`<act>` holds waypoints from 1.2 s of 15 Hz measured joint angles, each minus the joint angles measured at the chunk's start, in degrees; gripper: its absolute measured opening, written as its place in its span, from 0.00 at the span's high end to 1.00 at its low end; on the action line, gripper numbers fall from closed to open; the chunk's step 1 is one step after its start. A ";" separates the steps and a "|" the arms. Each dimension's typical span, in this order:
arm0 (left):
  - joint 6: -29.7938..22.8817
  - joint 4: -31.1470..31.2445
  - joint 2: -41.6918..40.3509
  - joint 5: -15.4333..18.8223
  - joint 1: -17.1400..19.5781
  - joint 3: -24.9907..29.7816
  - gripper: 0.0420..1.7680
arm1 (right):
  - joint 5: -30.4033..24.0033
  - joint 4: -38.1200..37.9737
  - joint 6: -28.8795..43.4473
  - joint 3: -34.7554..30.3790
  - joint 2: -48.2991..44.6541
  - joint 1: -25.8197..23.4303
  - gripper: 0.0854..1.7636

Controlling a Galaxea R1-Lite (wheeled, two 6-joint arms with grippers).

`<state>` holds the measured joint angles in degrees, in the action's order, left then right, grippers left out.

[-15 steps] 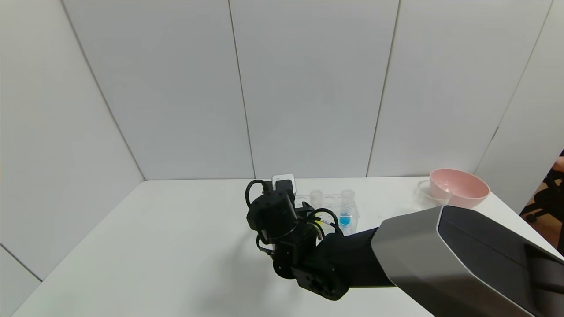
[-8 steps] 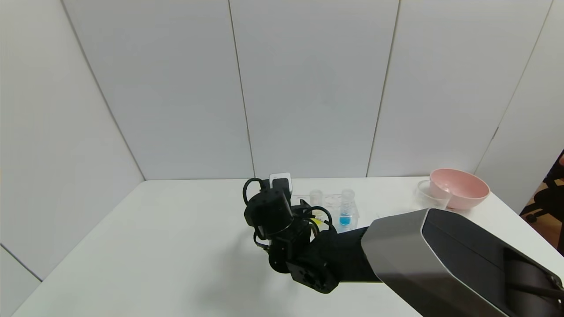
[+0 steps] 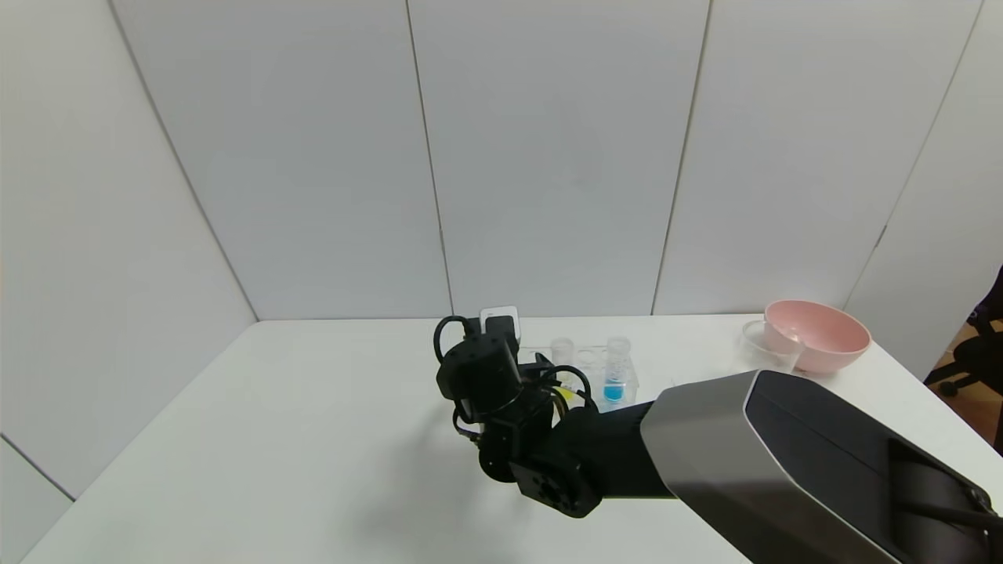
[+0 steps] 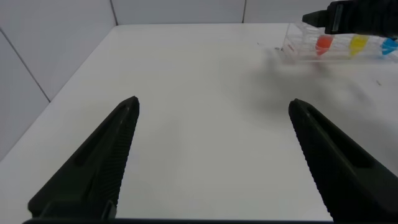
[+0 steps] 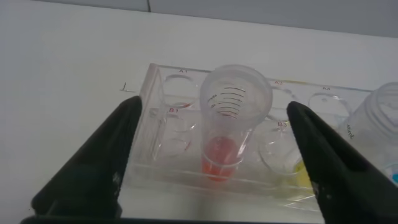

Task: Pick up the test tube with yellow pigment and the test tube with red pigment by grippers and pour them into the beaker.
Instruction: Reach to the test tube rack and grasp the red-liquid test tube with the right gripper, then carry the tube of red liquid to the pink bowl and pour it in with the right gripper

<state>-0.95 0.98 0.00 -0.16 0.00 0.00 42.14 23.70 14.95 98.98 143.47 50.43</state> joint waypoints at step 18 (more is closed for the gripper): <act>0.00 0.00 0.00 0.00 0.00 0.00 0.03 | -0.05 -0.02 -0.26 -0.60 -0.50 -0.09 0.75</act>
<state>-0.95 0.98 0.00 -0.16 0.00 0.00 42.09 23.67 14.69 98.38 142.97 50.35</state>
